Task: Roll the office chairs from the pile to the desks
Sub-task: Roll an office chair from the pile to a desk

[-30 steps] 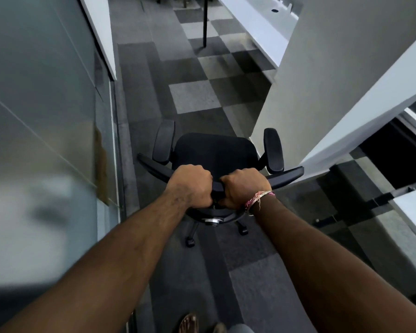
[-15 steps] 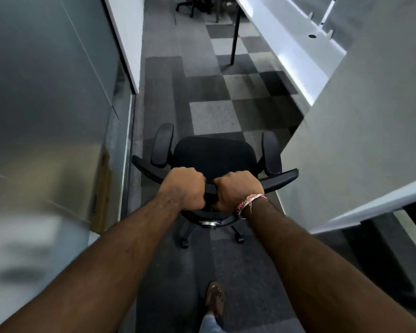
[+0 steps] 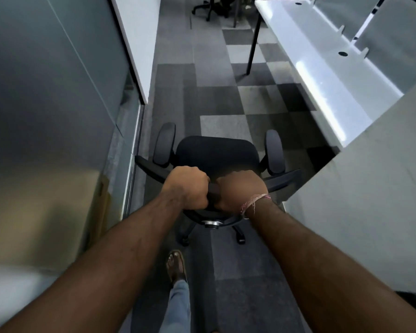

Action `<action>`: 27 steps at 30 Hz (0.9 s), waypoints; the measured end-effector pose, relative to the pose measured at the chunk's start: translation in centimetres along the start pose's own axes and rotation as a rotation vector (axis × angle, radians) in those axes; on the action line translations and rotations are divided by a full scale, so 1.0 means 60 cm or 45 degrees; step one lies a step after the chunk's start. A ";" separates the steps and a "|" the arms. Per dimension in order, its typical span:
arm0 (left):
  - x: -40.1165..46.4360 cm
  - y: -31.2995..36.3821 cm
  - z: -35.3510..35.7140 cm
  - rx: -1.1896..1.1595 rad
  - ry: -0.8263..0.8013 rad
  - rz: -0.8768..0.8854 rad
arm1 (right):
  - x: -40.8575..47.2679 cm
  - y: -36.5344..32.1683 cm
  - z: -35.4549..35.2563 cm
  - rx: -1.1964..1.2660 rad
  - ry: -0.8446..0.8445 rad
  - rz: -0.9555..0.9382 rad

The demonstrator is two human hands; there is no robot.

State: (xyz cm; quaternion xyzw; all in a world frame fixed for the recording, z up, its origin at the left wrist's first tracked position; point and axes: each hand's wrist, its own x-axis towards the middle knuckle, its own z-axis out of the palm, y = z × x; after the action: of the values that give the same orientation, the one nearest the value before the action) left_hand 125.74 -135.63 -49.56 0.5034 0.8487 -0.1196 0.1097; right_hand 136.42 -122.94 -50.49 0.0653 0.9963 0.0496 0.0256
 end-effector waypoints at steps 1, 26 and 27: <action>0.030 -0.018 -0.008 0.005 0.004 0.004 | 0.032 0.014 0.001 -0.005 -0.011 0.017; 0.728 -0.393 -0.183 0.060 0.035 0.067 | 0.746 0.360 0.015 -0.053 -0.008 0.127; 0.756 -0.407 -0.190 0.064 0.016 0.055 | 0.774 0.376 0.014 -0.048 -0.009 0.127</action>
State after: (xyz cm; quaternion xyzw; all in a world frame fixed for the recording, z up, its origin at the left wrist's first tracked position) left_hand 82.20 -105.83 -50.39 0.5251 0.8349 -0.1353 0.0942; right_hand 93.38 -94.43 -51.11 0.1146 0.9906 0.0695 0.0279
